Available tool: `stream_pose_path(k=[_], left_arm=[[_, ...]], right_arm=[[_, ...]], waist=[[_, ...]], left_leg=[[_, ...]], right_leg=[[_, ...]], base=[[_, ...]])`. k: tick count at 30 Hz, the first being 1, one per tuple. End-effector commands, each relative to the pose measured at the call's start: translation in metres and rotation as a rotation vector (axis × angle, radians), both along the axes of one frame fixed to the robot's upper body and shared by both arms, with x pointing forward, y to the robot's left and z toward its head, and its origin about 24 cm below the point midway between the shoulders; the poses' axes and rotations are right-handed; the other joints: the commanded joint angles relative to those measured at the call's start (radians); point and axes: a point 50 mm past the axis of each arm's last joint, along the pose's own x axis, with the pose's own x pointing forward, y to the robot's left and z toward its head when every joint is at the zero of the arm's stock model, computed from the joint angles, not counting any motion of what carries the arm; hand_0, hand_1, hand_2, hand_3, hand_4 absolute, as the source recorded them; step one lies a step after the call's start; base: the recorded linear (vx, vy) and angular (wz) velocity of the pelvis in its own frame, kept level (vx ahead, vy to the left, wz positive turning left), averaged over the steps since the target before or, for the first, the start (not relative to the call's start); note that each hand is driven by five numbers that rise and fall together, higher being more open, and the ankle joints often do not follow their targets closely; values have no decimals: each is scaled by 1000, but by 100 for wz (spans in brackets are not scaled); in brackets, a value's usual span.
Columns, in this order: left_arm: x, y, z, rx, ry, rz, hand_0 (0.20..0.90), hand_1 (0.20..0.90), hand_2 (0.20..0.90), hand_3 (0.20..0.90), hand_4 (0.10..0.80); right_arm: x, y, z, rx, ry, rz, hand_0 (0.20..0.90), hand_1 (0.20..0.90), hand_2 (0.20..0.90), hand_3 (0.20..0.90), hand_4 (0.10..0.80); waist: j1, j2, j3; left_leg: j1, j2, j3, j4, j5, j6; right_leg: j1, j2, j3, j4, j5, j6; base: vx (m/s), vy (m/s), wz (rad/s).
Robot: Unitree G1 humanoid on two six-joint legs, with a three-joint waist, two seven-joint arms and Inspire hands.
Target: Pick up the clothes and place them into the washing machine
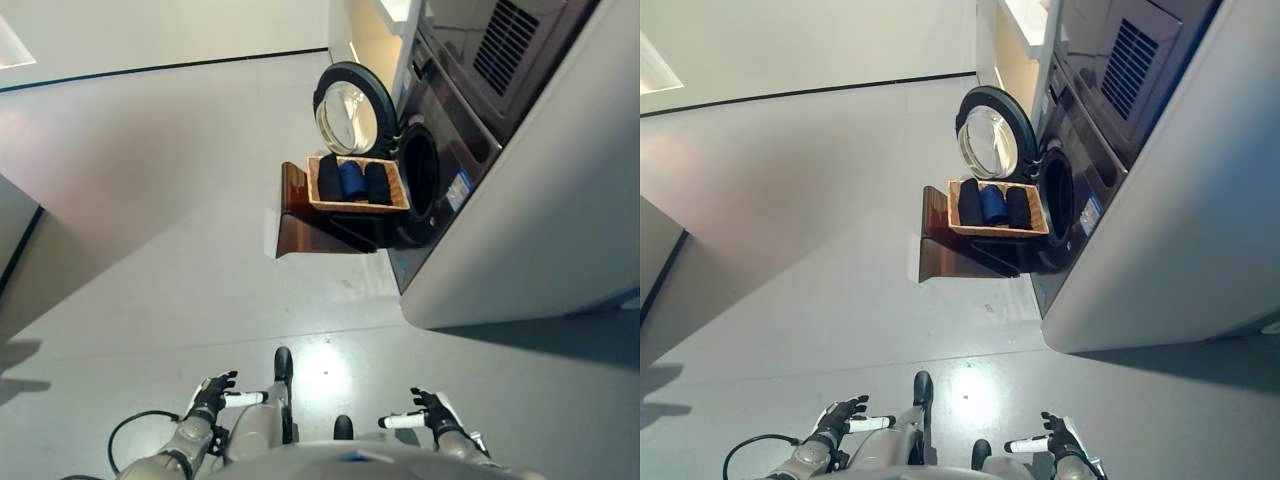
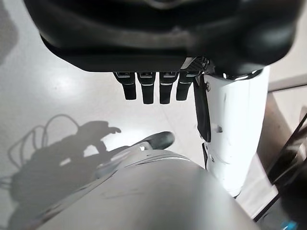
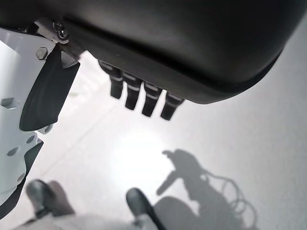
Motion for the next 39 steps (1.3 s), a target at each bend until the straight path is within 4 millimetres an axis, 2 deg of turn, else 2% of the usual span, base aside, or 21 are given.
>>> stream_pose_path(k=[1,3,4,6,8,9,10,12,14,17,19,23,24,26,27,29,30,32,34,37,39], left_arm=[[-42,-3,-11,10,115,26,900,900,900,900,800],[-34,2,-8,29,87,13,900,900,900,900,800],[-27,5,-6,35,64,2,900,900,900,900,800],[-11,10,0,50,5,2,900,900,900,900,800],[6,15,6,62,-51,21,900,900,900,900,800],[6,15,6,62,-51,21,900,900,900,900,800],[16,19,11,60,-96,38,900,900,900,900,800],[25,16,14,41,-137,44,900,900,900,900,800],[29,12,15,32,-148,31,900,900,900,900,800],[25,7,11,29,-115,-10,900,900,900,900,800],[23,5,10,27,-99,-26,900,900,900,900,800],[18,1,7,24,-76,-52,900,900,900,900,800],[17,0,6,28,-67,-58,900,900,900,900,800],[12,0,5,16,-61,-17,900,900,900,900,800],[12,0,4,14,-61,-6,900,900,900,900,800],[18,-7,6,-15,-93,-6,900,900,900,900,800],[21,-8,7,-21,-109,-13,900,900,900,900,800],[23,-9,8,-28,-120,-2,900,900,900,900,800],[18,-9,6,-37,-115,31,900,900,900,900,800],[10,-7,4,-31,-93,46,900,900,900,900,800],[4,-5,2,-20,-76,60,900,900,900,900,800]], right_arm=[[-1,-7,3,-26,-44,-43,900,900,900,900,800],[-2,-6,2,-6,-44,-69,900,900,900,900,800],[-2,-8,3,-6,-45,-78,900,900,900,900,800],[2,-9,4,5,-72,-121,900,900,900,900,800],[6,-10,5,9,-90,-153,900,900,900,900,800],[6,-10,5,9,-90,-153,900,900,900,900,800],[8,-10,6,14,-100,-173,900,900,900,900,800],[8,-13,6,10,-102,-185,900,900,900,900,800],[11,-16,8,5,-110,-187,900,900,900,900,800],[12,-19,9,-5,-108,-196,900,900,900,900,800],[15,-22,11,-10,-119,-208,900,900,900,900,800],[17,-26,12,-13,-122,-209,900,900,900,900,800],[12,-27,11,-10,-112,-215,900,900,900,900,800],[9,-24,9,6,-103,-210,900,900,900,900,800],[9,-22,9,13,-105,-200,900,900,900,900,800],[14,-21,11,17,-130,-199,900,900,900,900,800],[15,-19,11,26,-137,-197,900,900,900,900,800],[16,-17,11,32,-139,-193,900,900,900,900,800],[20,-14,11,43,-148,-178,900,900,900,900,800],[29,-10,13,60,-182,-183,900,900,900,900,800],[32,-10,14,63,-199,-191,900,900,900,900,800]], waist=[[11,-71,-98],[11,-103,-118],[11,-106,-116],[2,-98,-104],[-17,-70,-81],[-17,-70,-81],[-37,-40,-65],[-61,-15,-47],[-80,-12,-28],[-112,-45,-24],[-135,-55,-17],[-162,-60,-27],[-180,-64,-53],[-181,-55,-81],[-185,-50,-91],[-178,-50,-92],[-173,-67,-87],[-152,-83,-69],[-130,-96,-62],[-100,-119,-52],[-88,-118,-45]], left_leg=[[-91,-54,16,100,108,77],[-78,-88,35,146,62,104],[-68,-99,41,165,35,117],[-33,-121,37,191,-17,149],[23,-127,29,194,-52,169],[23,-128,29,194,-52,169],[97,-119,29,176,-82,179],[180,-115,4,157,-110,171],[239,-121,-12,154,-151,159],[314,-155,-41,132,-196,147],[381,-156,-63,105,-224,132],[446,-151,-93,92,-253,120],[484,-141,-124,95,-273,111],[509,-117,-135,104,-273,97],[500,-104,-139,146,-256,86],[413,-76,-116,384,-184,46],[355,-77,-109,487,-141,38],[271,-95,-119,667,-105,41],[222,-82,-102,740,-79,53],[112,-36,-50,642,-118,84],[96,-11,-37,506,-131,84]], right_leg=[[203,-114,-2,-9,-39,159],[173,-167,18,108,94,192],[150,-179,26,177,161,194],[80,-174,43,351,291,185],[13,-171,7,485,332,177],[13,-171,7,485,331,178],[-71,-189,-71,557,276,160],[-154,-193,-155,507,157,131],[-208,-197,-230,406,90,120],[-277,-188,-249,171,174,146],[-295,-181,-272,2,265,172],[-322,-159,-227,-45,319,180],[-316,-132,-158,-46,320,166],[-291,-113,-159,-42,325,156],[-283,-98,-155,-37,321,144],[-224,-77,-156,-51,296,113],[-190,-77,-148,-58,277,97],[-136,-69,-133,-71,257,74],[-95,-66,-128,-75,232,56],[-51,-76,-107,-76,200,58],[-29,-71,-98,-79,178,70]], base=[[726,290,-80],[605,263,-81],[394,225,-89],[353,239,-52],[293,216,4],[409,257,33],[441,214,28],[510,170,-1],[389,21,4],[432,-78,20],[464,-115,16],[364,-97,39],[430,-169,82],[455,-227,112],[307,-195,79],[250,-223,18],[190,-242,-12],[166,-195,-17],[194,-157,-24],[200,-64,-8],[199,17,-18]])
